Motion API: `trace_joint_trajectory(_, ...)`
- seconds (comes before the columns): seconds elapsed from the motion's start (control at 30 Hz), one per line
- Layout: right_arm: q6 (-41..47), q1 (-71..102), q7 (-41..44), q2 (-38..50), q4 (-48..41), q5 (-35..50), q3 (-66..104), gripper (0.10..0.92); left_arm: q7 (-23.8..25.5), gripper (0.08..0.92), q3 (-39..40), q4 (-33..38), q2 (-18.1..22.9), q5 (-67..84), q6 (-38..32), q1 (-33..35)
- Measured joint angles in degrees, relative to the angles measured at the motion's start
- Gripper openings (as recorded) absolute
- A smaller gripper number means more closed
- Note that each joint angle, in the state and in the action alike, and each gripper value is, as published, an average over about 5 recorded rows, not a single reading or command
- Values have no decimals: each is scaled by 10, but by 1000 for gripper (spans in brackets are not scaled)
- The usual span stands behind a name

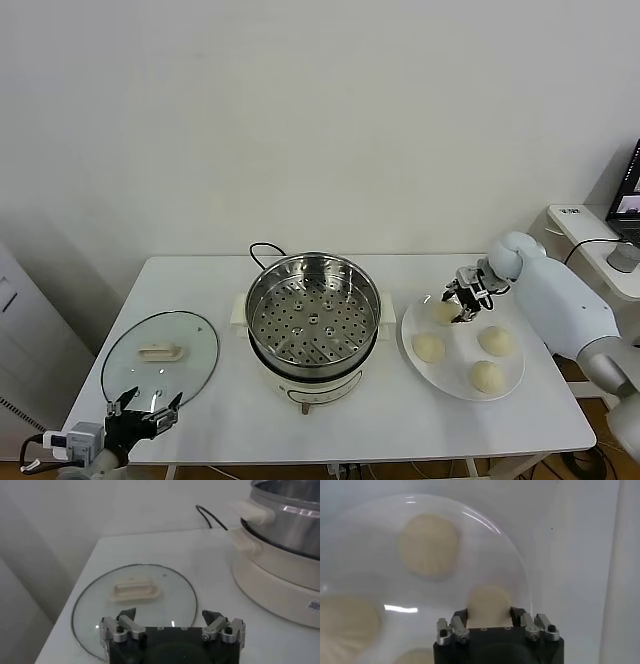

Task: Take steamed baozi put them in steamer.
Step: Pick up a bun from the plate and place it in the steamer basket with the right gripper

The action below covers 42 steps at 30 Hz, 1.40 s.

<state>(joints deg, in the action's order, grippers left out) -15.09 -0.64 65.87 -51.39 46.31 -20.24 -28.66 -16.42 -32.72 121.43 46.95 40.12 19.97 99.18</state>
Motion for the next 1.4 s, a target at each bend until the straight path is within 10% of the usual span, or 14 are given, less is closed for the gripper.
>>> trace_joint_trajectory(0.63, -201, -230, 37, -61, 83, 134, -132, 560, -2, 823, 2, -1, 4, -2, -4, 3)
trace_joint_trajectory(1.4, -321, -192, 42, -180, 177, 11, -157, 560, -8, 823, 3, 3, 9, -5, -3, 4)
